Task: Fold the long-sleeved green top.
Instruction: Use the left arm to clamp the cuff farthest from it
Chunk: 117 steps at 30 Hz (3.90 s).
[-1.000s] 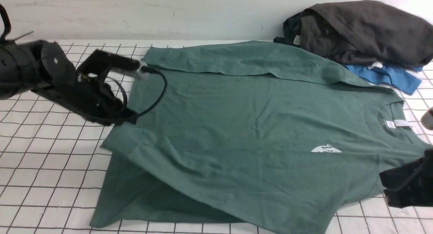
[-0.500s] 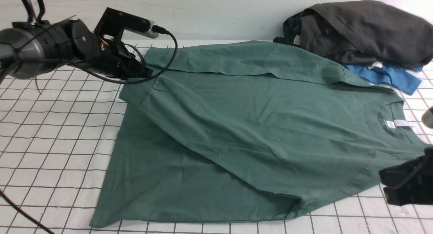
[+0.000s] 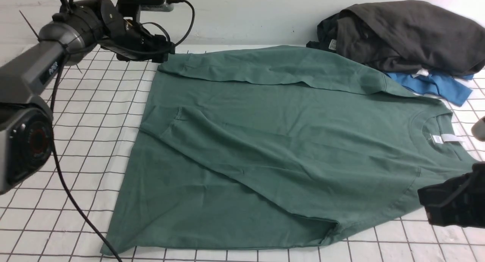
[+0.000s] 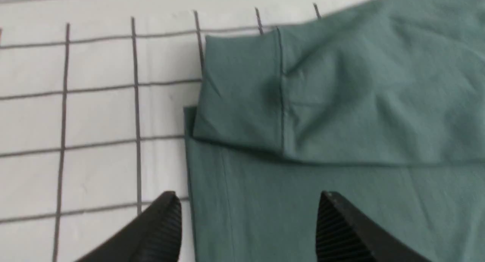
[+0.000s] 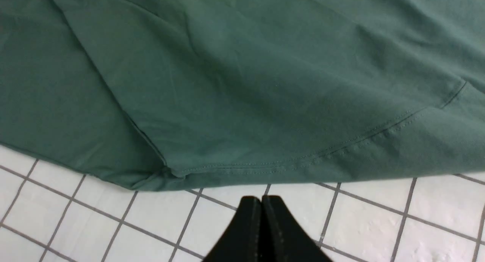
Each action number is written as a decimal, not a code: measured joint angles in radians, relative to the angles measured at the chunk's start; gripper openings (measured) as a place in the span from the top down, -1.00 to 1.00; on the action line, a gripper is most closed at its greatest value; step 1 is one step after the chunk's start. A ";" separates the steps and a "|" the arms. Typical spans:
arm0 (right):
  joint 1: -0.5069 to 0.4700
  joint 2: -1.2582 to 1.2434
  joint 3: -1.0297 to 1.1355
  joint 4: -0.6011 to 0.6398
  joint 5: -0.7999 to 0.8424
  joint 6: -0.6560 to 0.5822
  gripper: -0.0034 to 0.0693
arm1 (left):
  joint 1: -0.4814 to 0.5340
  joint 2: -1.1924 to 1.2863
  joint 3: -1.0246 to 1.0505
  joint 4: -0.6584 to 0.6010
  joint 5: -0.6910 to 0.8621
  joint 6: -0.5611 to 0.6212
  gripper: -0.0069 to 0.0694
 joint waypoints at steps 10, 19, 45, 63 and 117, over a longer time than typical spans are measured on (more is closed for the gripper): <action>0.000 0.000 0.000 0.096 0.033 -0.003 0.94 | 0.001 0.332 -0.376 0.018 -0.039 -0.073 -0.24; 0.000 0.000 0.000 0.100 0.006 -0.035 0.94 | 0.005 0.350 -0.397 0.022 -0.055 -0.019 0.77; 0.000 0.000 0.000 0.100 0.010 -0.171 0.94 | 0.022 0.098 -0.369 0.122 0.573 -0.002 -0.40; 0.202 0.100 -0.015 0.054 0.067 -0.115 -0.25 | -0.063 -1.090 1.376 0.092 0.234 -0.044 -0.40; 0.389 0.519 -0.148 -0.113 0.103 -0.056 0.76 | -0.072 -0.991 1.553 0.063 0.388 0.020 0.68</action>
